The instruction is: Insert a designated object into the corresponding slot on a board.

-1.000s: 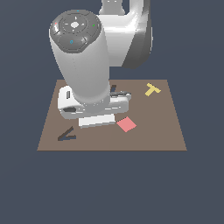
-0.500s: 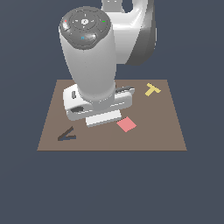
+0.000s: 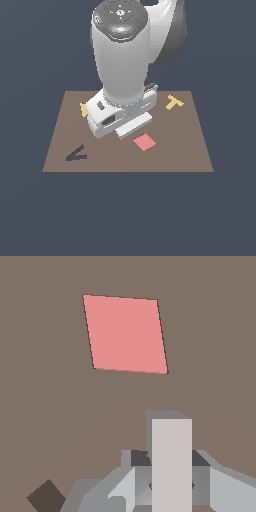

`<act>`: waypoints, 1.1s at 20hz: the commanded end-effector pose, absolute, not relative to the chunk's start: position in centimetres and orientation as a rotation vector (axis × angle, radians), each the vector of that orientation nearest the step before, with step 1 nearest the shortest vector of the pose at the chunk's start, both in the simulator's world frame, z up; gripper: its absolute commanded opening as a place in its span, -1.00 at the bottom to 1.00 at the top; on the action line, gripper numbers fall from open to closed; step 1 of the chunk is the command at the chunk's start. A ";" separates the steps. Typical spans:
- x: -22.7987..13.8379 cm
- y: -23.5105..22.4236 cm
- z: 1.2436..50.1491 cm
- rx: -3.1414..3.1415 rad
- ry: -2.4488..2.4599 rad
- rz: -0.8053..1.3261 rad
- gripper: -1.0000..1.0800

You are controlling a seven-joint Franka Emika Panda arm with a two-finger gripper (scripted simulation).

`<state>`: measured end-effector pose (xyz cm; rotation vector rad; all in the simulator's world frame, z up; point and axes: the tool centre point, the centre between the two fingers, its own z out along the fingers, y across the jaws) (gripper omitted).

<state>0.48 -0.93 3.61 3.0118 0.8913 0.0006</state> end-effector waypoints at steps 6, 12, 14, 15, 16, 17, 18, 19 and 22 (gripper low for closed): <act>-2.5 0.9 3.8 2.835 1.351 0.002 -1.00; -4.5 1.5 4.0 2.697 1.609 0.002 -1.00; -5.0 1.6 4.0 2.659 1.671 0.002 -1.00; -5.3 1.6 4.0 2.641 1.699 0.002 -1.00; -5.5 1.6 4.0 2.625 1.723 0.002 -1.00; -5.7 1.6 4.0 2.610 1.746 0.002 -1.00; -5.9 1.6 4.0 2.597 1.766 0.002 -1.00; -6.0 1.6 4.0 2.584 1.784 0.002 -1.00; -6.4 1.6 4.0 2.557 1.823 0.002 -1.00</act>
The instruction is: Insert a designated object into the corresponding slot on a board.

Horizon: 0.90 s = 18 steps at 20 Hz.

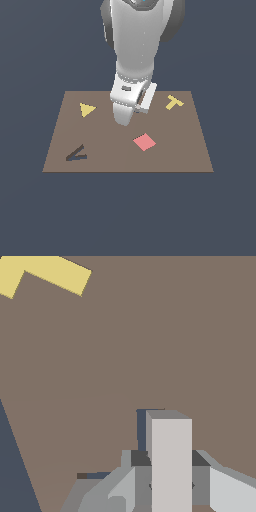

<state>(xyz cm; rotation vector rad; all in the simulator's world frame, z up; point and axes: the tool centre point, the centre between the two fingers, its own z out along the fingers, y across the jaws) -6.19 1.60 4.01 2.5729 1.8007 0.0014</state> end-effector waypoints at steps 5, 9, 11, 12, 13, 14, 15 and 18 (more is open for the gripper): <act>-6.6 1.6 4.1 2.539 1.847 0.002 -1.00; -6.6 1.5 3.7 2.542 1.844 0.002 -1.00; -6.6 1.5 3.2 2.540 1.847 0.002 -1.00; -6.6 1.5 3.1 2.539 1.848 0.002 -1.00; -6.6 1.5 3.0 2.539 1.848 0.002 -1.00; -6.6 1.5 3.0 2.539 1.848 0.002 0.92; -6.6 1.5 3.0 2.539 1.848 0.002 0.92; -6.6 1.5 3.0 2.539 1.848 0.002 0.92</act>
